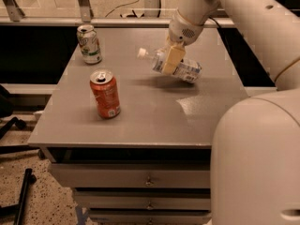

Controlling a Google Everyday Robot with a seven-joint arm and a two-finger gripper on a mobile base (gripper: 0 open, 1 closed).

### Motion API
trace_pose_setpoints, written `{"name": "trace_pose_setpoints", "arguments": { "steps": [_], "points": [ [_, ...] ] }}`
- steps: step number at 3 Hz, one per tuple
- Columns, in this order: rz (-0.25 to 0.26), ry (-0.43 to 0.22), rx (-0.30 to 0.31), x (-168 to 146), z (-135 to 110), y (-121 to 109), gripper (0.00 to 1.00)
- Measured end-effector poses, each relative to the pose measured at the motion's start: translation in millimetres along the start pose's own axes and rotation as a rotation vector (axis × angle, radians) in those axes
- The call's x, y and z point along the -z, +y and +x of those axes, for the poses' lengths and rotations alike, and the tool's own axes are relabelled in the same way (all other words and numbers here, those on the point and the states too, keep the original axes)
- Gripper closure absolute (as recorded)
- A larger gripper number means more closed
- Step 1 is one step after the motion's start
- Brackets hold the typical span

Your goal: Knock blue plastic bottle over

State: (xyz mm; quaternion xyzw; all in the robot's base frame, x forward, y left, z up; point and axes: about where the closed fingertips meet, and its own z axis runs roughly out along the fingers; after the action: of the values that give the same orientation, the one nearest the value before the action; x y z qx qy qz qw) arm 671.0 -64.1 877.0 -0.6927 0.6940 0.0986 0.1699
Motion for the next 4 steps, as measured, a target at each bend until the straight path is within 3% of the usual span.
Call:
{"name": "trace_pose_setpoints", "arguments": {
  "steps": [2, 3, 4],
  "points": [
    [-0.076, 0.027, -0.001, -31.2, -1.9, 3.2, 1.0],
    [-0.071, 0.023, -0.001, -35.0, -3.4, 0.5, 0.85],
    [-0.064, 0.018, -0.001, -40.0, -5.2, -3.0, 0.54]
  ]
}}
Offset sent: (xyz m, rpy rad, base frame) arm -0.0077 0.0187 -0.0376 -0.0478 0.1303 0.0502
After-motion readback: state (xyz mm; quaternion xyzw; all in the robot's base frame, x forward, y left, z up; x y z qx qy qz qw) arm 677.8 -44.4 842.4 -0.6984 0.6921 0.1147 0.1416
